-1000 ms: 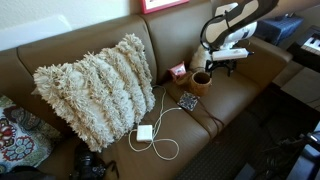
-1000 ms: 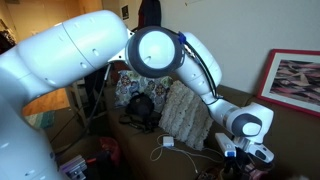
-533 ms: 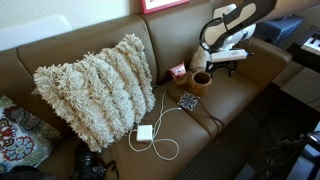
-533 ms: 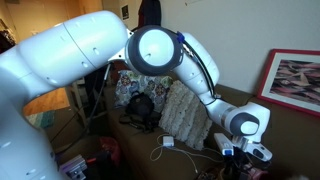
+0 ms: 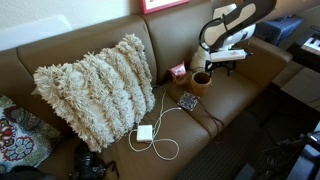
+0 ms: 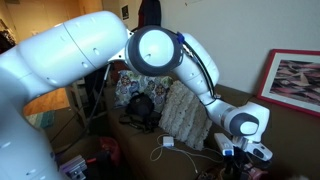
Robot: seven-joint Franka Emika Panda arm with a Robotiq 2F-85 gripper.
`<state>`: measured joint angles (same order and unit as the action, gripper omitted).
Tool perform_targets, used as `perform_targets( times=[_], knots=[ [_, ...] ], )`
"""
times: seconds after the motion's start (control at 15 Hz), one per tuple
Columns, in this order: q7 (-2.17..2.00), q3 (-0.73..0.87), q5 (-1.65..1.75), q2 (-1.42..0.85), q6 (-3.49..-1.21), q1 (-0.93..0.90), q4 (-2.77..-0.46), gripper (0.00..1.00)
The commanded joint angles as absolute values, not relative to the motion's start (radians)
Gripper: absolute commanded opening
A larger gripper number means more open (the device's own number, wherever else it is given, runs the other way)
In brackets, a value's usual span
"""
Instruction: Move the brown bag slightly to the left
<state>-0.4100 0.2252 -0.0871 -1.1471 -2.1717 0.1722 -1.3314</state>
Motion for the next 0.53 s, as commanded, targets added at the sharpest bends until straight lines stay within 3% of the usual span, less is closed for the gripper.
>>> perform_targets(
  times=[0.0,0.47],
  knots=[
    [-0.410,0.225,-0.087,-1.153,-2.167,0.174,-1.322,1.00],
    [-0.389,0.220,-0.084,-1.194,-2.291,0.178,-1.343,1.00]
  ],
)
